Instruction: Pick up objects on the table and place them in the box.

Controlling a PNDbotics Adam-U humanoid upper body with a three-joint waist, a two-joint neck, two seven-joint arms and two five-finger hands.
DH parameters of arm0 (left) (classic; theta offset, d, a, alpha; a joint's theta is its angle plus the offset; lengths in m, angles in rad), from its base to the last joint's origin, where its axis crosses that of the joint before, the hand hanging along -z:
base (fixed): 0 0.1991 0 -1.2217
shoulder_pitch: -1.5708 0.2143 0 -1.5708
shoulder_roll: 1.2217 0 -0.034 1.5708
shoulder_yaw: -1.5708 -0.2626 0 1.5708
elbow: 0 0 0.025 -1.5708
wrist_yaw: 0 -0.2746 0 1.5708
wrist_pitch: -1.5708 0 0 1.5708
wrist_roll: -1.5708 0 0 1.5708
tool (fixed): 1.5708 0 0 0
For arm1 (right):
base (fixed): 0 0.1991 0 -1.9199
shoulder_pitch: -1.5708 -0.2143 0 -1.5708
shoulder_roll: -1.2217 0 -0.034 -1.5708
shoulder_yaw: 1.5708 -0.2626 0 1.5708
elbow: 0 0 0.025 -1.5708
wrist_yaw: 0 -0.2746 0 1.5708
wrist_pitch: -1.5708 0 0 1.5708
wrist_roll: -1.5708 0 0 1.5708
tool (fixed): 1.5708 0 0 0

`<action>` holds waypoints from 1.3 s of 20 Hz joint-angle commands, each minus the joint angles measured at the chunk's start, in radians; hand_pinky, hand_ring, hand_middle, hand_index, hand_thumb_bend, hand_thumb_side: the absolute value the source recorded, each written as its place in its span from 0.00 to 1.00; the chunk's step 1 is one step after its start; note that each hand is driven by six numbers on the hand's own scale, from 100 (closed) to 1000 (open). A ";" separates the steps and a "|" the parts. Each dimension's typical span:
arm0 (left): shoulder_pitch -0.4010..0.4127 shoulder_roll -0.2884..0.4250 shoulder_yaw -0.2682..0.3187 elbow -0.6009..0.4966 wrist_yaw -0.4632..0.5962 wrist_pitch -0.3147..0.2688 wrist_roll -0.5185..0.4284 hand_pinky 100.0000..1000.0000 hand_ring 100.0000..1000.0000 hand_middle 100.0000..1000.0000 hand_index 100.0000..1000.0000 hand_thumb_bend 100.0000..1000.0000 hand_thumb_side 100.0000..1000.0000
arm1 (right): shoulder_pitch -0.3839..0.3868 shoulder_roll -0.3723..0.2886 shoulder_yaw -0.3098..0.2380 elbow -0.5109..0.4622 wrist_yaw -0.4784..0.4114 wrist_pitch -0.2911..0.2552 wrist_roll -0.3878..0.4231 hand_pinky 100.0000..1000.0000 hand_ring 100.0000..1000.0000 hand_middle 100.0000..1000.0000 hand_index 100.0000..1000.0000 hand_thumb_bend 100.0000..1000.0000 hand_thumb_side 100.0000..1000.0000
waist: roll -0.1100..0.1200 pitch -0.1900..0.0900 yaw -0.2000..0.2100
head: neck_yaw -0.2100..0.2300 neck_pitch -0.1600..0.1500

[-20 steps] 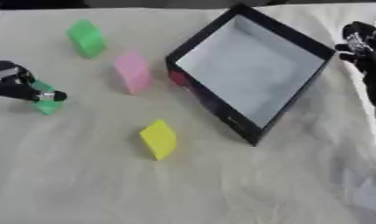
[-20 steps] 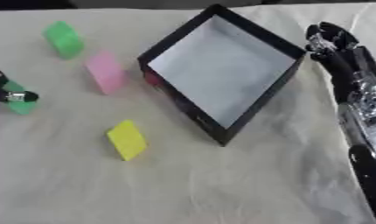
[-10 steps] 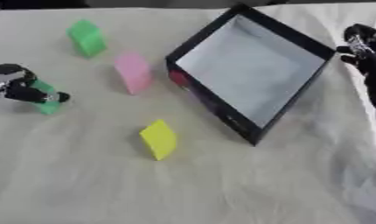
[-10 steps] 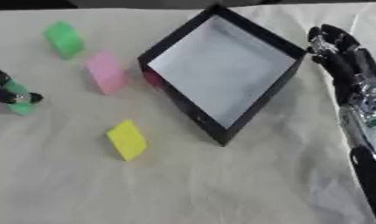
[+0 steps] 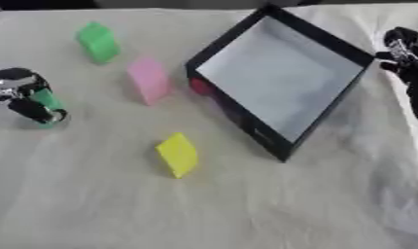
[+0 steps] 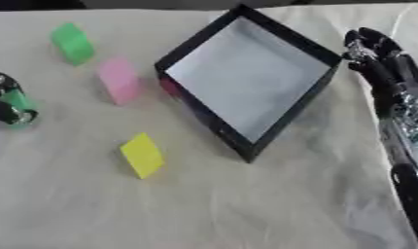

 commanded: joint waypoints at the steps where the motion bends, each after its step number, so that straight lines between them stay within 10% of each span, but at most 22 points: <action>1: -0.021 0.062 0.019 -0.105 0.020 -0.010 0.008 0.73 0.58 0.53 0.60 0.04 0.28 | -0.013 -0.022 -0.006 -0.007 -0.006 -0.003 0.004 0.85 0.76 0.79 0.87 0.11 0.45 | 0.008 -0.016 0.004 | -0.003 0.009; 15: -0.133 0.087 0.072 -0.415 0.163 0.029 -0.083 0.74 0.58 0.51 0.57 0.00 0.23 | -0.016 -0.033 -0.011 -0.008 -0.009 -0.004 0.001 0.85 0.76 0.79 0.87 0.11 0.45 | 0.004 -0.029 0.017 | -0.022 0.006; 26: -0.421 -0.217 0.034 -0.337 0.136 -0.117 -0.140 0.75 0.59 0.52 0.58 0.00 0.19 | -0.065 -0.044 -0.026 -0.019 -0.027 -0.015 -0.020 0.85 0.76 0.80 0.88 0.10 0.44 | -0.005 -0.044 0.004 | -0.022 0.005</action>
